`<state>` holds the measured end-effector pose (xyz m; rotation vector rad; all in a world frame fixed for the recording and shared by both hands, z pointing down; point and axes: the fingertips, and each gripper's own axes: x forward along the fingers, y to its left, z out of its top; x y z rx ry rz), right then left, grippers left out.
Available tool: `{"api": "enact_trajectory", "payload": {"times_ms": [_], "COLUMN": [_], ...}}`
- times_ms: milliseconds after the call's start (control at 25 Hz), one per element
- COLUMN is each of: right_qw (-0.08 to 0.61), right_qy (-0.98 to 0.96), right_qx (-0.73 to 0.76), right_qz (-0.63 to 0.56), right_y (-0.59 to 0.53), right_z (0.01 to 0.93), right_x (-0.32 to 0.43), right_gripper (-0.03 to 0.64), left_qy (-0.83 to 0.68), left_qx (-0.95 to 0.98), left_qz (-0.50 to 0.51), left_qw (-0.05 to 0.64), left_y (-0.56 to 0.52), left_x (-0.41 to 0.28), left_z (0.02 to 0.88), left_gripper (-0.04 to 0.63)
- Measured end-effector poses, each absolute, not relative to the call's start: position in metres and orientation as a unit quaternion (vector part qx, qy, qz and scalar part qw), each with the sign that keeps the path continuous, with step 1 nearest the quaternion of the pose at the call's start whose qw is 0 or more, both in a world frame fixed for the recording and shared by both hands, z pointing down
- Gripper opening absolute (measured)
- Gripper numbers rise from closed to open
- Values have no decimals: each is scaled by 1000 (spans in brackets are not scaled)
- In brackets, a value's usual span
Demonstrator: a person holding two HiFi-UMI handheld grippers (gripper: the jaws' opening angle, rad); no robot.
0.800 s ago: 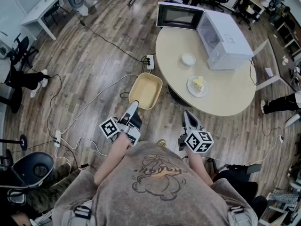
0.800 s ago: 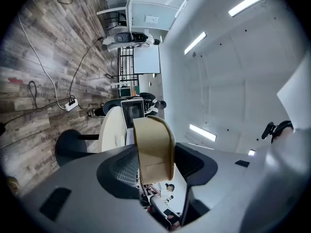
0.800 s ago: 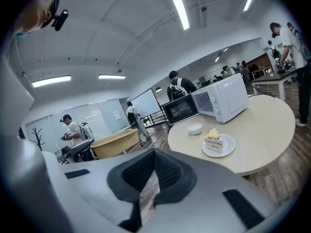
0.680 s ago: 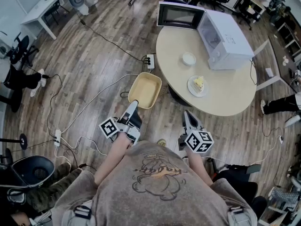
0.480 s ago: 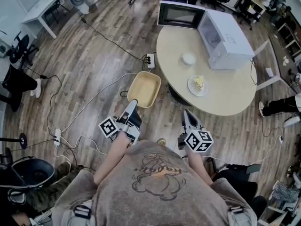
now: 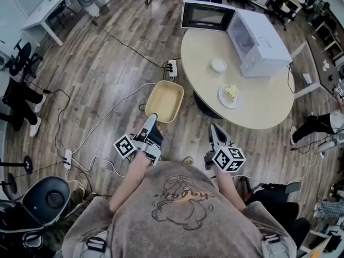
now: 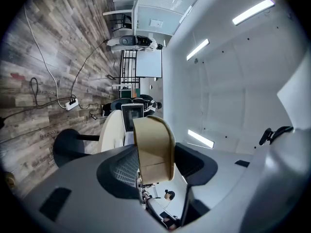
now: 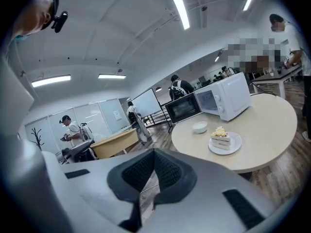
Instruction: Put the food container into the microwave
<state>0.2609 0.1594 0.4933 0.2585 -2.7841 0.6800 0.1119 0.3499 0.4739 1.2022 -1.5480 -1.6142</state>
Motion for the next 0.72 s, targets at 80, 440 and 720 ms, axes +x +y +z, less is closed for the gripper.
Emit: {"api": "enact_trajectory", "payload": {"times_ms": [80, 440, 720], "right_qw": [134, 126, 122], "right_qy": [-960, -959, -953], "right_qx": [88, 109, 129], "right_qz": [231, 231, 244], "right_y": [171, 209, 213], "right_z": [492, 498, 501], "right_x": [255, 236, 231], "right_gripper": [0, 0, 0], "left_qy": [-582, -566, -556], "left_qx": [455, 480, 488], "left_qz": [-604, -591, -590], "left_qw": [298, 316, 322], "left_y": [358, 382, 381], "left_x": [105, 75, 57], "left_z": [475, 483, 479], "left_gripper": [239, 239, 239]}}
